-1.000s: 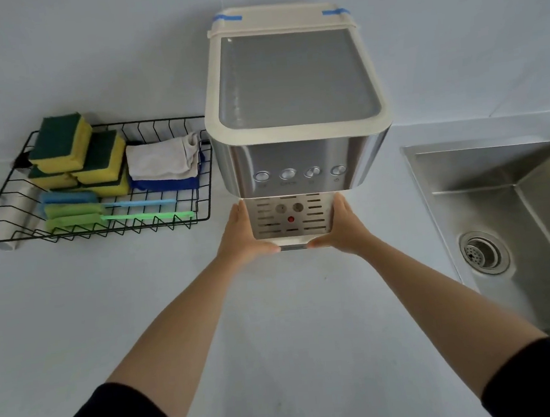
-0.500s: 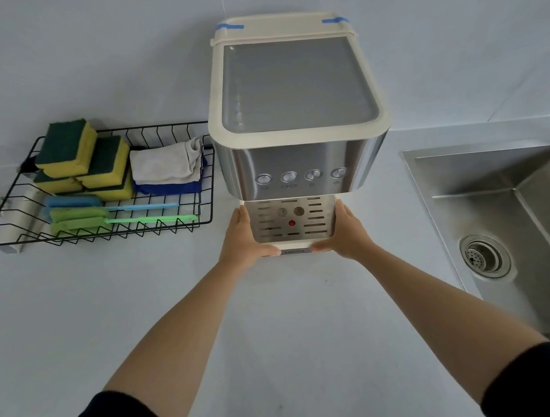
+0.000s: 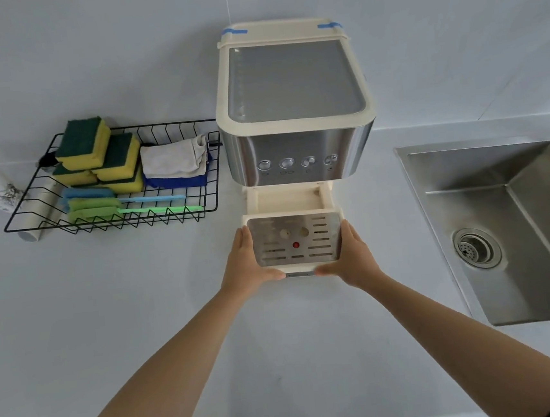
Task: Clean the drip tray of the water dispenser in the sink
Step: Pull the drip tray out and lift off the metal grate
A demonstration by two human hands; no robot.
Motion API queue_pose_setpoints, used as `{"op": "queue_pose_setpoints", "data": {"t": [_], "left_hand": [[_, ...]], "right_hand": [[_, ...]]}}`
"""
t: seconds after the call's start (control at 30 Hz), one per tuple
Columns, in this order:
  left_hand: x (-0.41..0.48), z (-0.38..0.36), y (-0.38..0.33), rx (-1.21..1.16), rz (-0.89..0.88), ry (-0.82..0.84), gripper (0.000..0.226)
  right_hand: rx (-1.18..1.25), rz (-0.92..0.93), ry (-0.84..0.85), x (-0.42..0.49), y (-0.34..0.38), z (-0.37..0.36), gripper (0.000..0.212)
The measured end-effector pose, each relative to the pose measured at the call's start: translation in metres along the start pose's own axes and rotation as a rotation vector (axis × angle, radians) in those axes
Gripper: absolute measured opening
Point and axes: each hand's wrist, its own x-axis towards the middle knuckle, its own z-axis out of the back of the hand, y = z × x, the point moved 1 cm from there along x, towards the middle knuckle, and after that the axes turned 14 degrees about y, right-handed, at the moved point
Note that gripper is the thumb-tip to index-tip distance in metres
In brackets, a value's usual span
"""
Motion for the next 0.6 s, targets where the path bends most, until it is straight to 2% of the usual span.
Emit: {"op": "queue_pose_setpoints", "data": {"t": [0.27, 0.6], "left_hand": [[-0.056, -0.025, 0.016, -0.033, 0.089, 0.078, 0.116], [-0.097, -0.054, 0.027, -0.071, 0.094, 0.081, 0.122]], "right_hand": [[0.081, -0.003, 0.014, -0.058, -0.015, -0.030, 0.081], [0.011, -0.004, 0.022, -0.092, -0.035, -0.056, 0.084]]}}
